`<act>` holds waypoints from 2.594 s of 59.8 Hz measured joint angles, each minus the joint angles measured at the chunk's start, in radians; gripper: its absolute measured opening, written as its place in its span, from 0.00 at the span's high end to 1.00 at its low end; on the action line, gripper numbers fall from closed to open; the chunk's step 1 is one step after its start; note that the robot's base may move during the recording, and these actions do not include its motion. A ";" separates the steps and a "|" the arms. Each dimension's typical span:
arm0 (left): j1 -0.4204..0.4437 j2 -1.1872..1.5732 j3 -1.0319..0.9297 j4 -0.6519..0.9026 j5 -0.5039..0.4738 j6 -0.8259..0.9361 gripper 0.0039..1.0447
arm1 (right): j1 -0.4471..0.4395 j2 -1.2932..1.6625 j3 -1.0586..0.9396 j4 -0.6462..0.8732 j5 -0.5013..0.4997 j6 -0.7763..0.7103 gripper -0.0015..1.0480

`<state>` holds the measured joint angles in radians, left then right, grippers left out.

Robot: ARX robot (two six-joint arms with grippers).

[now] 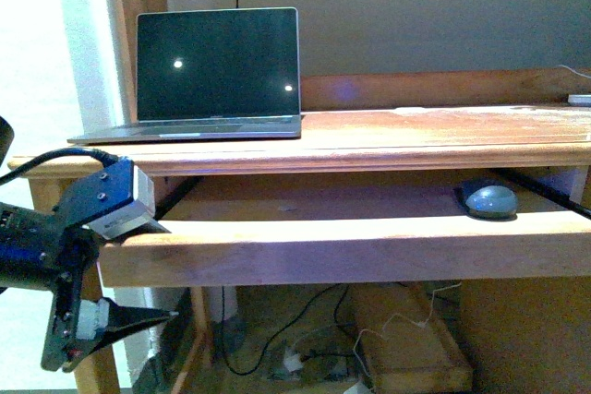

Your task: Place mouse

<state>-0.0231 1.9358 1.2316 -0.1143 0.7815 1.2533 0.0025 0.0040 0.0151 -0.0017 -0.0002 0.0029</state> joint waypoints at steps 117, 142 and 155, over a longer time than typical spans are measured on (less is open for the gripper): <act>-0.159 -1.845 -1.146 0.109 -0.939 -1.279 0.69 | 0.000 0.000 0.000 0.000 0.000 0.000 0.07; 0.017 -1.930 -1.223 0.109 -0.782 -1.265 0.98 | 0.000 0.000 0.000 0.000 0.000 0.000 0.07; 0.017 -1.930 -1.223 0.109 -0.782 -1.265 0.98 | 0.000 0.000 0.000 0.000 0.000 0.000 0.07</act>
<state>-0.0063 0.0055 0.0082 -0.0055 -0.0006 -0.0113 0.0025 0.0040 0.0151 -0.0017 -0.0006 0.0029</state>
